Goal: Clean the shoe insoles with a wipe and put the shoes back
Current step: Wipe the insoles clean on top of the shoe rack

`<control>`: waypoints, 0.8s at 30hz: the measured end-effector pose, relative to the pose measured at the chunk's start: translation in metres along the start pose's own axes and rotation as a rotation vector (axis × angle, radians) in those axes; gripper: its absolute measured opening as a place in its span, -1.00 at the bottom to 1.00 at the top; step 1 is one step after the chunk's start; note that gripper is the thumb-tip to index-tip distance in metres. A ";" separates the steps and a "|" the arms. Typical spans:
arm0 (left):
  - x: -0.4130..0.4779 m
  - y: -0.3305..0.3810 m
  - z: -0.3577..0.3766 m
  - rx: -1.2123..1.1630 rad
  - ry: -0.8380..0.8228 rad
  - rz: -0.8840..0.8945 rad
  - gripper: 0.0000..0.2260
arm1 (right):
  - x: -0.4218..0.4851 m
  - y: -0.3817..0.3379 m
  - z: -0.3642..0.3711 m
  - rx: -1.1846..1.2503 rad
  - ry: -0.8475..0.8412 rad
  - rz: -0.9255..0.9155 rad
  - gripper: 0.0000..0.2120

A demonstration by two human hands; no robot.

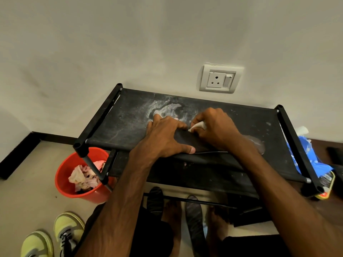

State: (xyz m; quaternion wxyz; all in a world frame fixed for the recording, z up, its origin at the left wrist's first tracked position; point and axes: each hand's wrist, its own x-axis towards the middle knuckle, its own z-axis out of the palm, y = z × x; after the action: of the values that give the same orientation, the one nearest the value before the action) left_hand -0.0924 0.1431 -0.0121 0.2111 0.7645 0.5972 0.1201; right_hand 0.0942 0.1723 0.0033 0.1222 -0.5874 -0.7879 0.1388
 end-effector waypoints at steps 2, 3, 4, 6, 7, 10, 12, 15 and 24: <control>0.000 0.000 0.001 0.002 -0.003 -0.008 -0.31 | -0.004 0.000 -0.006 0.029 -0.078 -0.055 -0.87; 0.000 0.000 0.001 0.000 -0.005 -0.013 -0.30 | -0.006 0.000 -0.009 0.041 -0.125 -0.082 -0.88; 0.000 0.000 0.000 -0.003 -0.008 -0.017 -0.29 | -0.008 -0.001 -0.013 0.052 -0.178 -0.103 -0.88; 0.000 0.001 0.000 -0.007 -0.009 -0.020 -0.27 | -0.013 -0.001 -0.020 0.077 -0.282 -0.127 -0.88; 0.000 0.001 -0.001 -0.009 -0.006 -0.021 -0.26 | -0.016 -0.001 -0.023 0.089 -0.321 -0.132 -0.88; -0.001 0.002 -0.002 -0.017 -0.010 -0.025 -0.25 | -0.021 -0.001 -0.028 0.114 -0.371 -0.149 -0.89; -0.003 0.003 -0.003 -0.028 -0.020 -0.026 -0.25 | -0.022 0.001 -0.032 0.108 -0.401 -0.152 -0.90; -0.007 -0.001 -0.008 -0.076 -0.043 -0.007 -0.29 | -0.027 0.007 -0.039 0.133 -0.446 -0.144 -0.91; -0.011 -0.012 -0.020 -0.161 -0.127 -0.006 -0.28 | -0.027 0.011 -0.037 0.182 -0.225 -0.108 -0.90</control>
State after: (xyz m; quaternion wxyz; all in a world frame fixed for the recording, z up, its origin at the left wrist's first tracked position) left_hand -0.1142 0.1382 0.0006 0.3098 0.7492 0.5733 0.1183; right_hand 0.1246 0.1525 0.0328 0.0932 -0.5112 -0.8113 0.2678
